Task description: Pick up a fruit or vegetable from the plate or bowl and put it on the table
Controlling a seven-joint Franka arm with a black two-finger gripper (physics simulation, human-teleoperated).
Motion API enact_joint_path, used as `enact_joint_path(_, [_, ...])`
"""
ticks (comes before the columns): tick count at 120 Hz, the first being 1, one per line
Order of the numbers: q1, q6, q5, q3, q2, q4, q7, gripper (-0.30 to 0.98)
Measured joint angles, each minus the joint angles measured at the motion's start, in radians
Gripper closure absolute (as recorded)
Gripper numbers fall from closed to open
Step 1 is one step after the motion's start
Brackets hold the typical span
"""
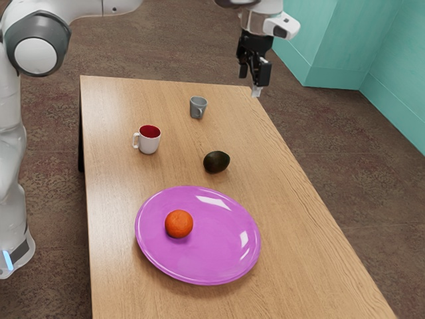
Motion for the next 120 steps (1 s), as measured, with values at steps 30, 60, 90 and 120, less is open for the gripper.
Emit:
enact_joint_path(30, [-0.004, -0.001, 0.003, -0.003, 0.0, 0.012, 0.001, 0.0])
enact_joint_path(60, [-0.057, -0.029, 0.003, -0.014, 0.0, 0.03, 0.001, 0.0])
enact_joint_path(90, [-0.144, -0.044, 0.001, -0.025, 0.0, 0.044, 0.002, 0.0])
enact_joint_path(120, [-0.224, 0.074, -0.017, -0.031, -0.199, -0.315, 0.001, 0.0])
